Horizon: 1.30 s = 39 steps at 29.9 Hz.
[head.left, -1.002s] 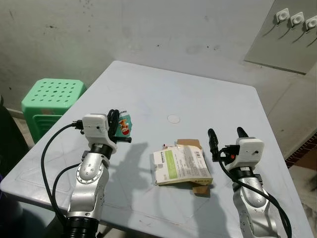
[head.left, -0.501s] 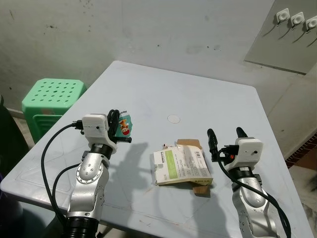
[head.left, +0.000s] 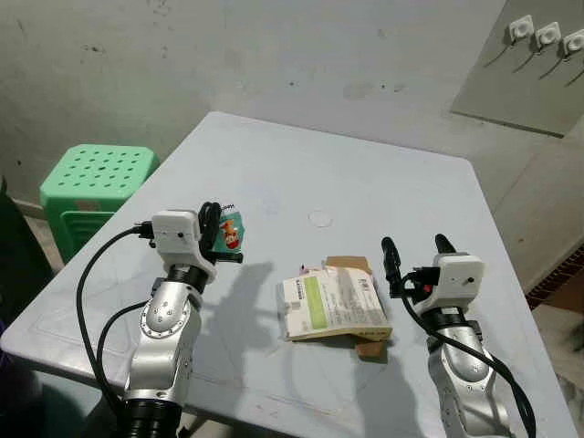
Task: Picking trash to rubbish bin
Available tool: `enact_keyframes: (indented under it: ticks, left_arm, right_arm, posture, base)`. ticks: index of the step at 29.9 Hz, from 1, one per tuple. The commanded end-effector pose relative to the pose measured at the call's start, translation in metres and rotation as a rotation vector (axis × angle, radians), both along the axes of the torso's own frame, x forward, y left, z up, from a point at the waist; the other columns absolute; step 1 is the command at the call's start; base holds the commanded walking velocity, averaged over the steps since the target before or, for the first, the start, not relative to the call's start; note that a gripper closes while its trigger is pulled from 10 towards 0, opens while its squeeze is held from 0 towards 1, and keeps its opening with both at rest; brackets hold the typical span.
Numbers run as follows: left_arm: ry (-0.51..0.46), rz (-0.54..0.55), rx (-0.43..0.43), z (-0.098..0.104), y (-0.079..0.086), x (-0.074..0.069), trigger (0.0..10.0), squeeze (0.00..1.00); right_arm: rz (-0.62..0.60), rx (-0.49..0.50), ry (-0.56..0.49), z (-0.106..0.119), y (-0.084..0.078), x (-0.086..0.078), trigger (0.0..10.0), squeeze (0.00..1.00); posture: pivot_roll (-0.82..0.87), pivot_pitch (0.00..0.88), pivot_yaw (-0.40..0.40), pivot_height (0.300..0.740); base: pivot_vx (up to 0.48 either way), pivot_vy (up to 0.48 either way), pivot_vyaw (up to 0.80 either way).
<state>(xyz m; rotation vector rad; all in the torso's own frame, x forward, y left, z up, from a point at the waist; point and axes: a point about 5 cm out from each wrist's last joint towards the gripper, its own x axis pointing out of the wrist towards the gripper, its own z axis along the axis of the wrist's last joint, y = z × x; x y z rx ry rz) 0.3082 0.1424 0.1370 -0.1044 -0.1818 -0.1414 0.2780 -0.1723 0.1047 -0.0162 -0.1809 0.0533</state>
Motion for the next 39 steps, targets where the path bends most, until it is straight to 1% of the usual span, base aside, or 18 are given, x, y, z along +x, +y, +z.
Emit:
enact_keyframes:
  ticks: [1,11,33,39]
  left_arm:
    - [0.004,-0.007,0.0,0.0017,-0.0016,0.0019,10.0,0.0]
    - [0.006,-0.01,-0.002,0.0024,-0.0027,0.0027,10.0,0.0]
    - [0.013,-0.017,-0.011,0.0022,-0.0045,0.0032,10.0,0.0]
    - [0.005,-0.017,-0.029,0.0032,-0.0042,0.0032,10.0,0.0]
  right_arm:
    - [-0.007,-0.005,0.008,-0.0006,-0.0034,0.0012,10.0,0.0]
    - [-0.005,-0.006,0.008,-0.0005,-0.0025,0.002,10.0,0.0]
    - [-0.006,-0.004,0.009,-0.0011,-0.0022,0.0003,10.0,0.0]
    - [-0.004,-0.001,0.008,-0.0013,-0.0018,-0.0003,10.0,0.0]
  posture:
    - [0.01,0.0,-0.084,0.74]
    - [0.01,0.0,-0.085,0.74]
    - [0.01,0.0,-0.082,0.74]
    - [0.01,0.0,-0.083,0.74]
  base:
    - [0.0,0.0,0.0]
    - [0.0,0.0,0.0]
    - [-0.305,0.0,0.0]
    - [0.0,0.0,0.0]
